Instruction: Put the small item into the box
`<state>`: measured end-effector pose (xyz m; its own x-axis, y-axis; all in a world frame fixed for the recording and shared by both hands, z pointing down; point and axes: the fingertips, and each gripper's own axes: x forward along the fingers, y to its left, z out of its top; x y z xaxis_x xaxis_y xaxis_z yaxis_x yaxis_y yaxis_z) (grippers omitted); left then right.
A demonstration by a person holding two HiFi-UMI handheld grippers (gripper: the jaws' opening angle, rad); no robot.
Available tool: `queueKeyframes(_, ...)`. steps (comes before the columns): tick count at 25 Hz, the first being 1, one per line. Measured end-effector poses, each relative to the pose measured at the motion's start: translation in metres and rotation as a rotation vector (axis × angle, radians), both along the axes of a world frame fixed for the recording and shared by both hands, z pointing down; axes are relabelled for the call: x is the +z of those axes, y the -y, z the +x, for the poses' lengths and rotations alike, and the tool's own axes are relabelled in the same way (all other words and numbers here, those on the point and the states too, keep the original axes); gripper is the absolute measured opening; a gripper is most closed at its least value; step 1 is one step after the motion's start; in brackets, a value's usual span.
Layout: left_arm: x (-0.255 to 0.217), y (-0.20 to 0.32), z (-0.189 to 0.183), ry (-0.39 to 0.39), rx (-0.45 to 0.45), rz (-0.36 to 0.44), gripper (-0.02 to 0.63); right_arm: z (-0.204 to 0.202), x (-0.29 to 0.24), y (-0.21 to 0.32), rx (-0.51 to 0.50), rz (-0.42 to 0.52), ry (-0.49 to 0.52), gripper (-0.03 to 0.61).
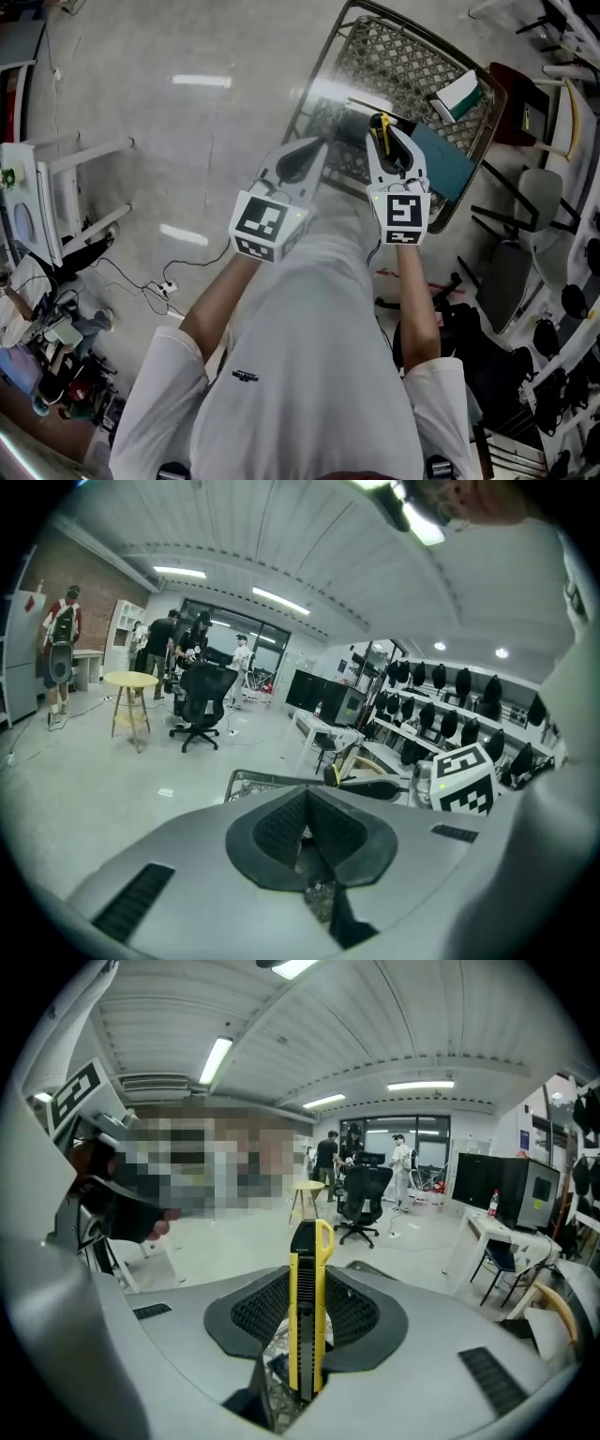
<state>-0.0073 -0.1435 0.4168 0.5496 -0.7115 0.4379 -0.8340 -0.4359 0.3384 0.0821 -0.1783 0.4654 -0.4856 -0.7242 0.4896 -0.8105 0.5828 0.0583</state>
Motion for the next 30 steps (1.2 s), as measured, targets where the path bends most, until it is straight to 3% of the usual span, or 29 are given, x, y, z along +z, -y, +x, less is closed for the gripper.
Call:
queueKeyframes(13,0.051,0.017,0.003,-0.001,-0.017,-0.088,0.002,-0.009,0.084,0.027,-0.049,-0.118,-0.009,0.104)
queueKeyframes(30,0.115,0.025,0.009,0.004,-0.044,-0.183,0.002,-0.006,0.206,0.03,-0.116,-0.302,-0.184,0.104)
